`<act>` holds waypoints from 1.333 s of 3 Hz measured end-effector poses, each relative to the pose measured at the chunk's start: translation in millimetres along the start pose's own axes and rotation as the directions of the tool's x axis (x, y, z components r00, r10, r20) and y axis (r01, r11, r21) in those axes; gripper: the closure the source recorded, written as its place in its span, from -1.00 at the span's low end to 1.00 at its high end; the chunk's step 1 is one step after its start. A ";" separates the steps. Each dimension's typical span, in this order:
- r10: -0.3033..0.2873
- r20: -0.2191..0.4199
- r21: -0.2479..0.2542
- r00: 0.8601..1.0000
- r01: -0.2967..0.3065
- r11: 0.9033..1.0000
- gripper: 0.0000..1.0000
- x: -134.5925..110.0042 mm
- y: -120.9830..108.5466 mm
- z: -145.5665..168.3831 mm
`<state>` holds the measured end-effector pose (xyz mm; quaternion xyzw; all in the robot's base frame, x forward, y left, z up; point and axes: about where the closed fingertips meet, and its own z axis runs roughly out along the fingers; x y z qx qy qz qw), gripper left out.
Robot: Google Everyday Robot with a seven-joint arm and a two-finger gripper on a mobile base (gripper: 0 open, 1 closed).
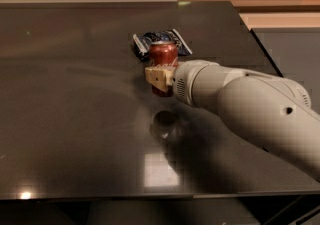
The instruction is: Place coke can upright
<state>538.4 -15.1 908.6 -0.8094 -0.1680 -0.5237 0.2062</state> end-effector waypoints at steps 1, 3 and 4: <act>-0.034 -0.066 -0.027 0.997 0.032 0.999 1.00 -3.2 2.2 0.7; -0.060 -0.119 -0.030 0.991 0.056 0.998 1.00 -12.1 1.3 10.2; -0.082 -0.134 -0.025 0.988 0.080 0.996 1.00 -18.2 -0.6 16.3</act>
Offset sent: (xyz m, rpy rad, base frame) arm 0.0070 0.0031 -0.0202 0.0197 -0.1609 -0.0413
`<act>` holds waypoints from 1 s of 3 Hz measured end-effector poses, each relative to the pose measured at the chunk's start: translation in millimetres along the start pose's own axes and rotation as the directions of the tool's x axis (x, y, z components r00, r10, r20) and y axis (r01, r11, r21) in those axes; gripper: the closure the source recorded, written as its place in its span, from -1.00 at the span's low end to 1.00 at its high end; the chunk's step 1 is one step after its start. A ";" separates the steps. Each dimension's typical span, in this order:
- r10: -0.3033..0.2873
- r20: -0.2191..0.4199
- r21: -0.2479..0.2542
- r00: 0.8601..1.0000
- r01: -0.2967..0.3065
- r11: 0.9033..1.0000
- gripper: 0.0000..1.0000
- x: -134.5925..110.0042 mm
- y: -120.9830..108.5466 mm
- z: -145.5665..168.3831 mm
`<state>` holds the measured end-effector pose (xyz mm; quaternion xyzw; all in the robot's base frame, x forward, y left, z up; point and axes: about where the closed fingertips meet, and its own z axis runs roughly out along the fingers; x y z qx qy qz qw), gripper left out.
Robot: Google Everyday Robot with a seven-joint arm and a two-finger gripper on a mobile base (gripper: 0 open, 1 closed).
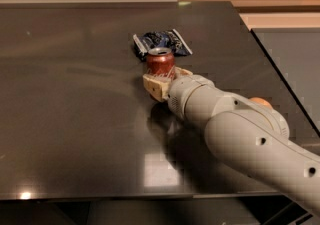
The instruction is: Place coke can upright
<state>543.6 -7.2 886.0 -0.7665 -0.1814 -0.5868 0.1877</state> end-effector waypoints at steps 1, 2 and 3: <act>-0.023 -0.014 0.009 1.000 0.023 1.000 1.00 -5.9 -2.8 4.9; -0.038 -0.037 0.010 0.999 0.038 0.999 0.66 -10.5 -4.0 8.7; -0.044 -0.076 -0.003 0.996 0.044 0.999 0.20 -12.4 -3.1 9.9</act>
Offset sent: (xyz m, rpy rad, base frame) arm 0.0090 0.0121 -0.0271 -0.0014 -0.0773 0.0147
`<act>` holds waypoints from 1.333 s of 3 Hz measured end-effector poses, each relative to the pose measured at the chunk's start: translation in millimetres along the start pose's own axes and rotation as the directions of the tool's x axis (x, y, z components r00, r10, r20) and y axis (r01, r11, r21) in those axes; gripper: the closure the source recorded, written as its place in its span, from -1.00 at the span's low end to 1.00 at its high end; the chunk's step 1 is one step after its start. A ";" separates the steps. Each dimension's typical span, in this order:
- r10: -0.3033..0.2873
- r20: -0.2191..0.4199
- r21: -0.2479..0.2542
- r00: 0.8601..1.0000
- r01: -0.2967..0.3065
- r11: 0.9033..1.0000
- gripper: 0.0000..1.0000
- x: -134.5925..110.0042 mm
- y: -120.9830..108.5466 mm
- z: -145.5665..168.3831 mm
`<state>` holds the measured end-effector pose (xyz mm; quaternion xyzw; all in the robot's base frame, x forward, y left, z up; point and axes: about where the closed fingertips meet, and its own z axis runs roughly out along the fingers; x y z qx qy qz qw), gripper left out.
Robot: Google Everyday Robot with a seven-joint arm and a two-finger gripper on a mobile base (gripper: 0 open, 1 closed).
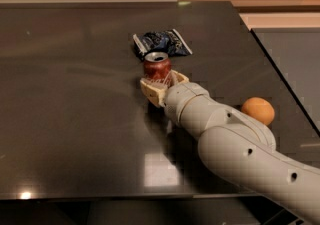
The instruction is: Place coke can upright
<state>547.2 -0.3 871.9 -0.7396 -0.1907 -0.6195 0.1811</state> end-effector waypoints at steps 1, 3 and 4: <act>-0.010 -0.038 -0.019 0.999 0.009 1.000 -0.27 -1.0 0.9 0.2; -0.022 -0.064 -0.036 0.998 0.020 0.999 -1.00 0.2 -0.7 -0.1; -0.023 -0.064 -0.036 0.998 0.020 0.999 -1.00 0.3 -0.7 -0.1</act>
Offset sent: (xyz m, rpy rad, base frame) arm 0.0037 0.0039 -0.0157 0.0207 -0.0773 -0.0552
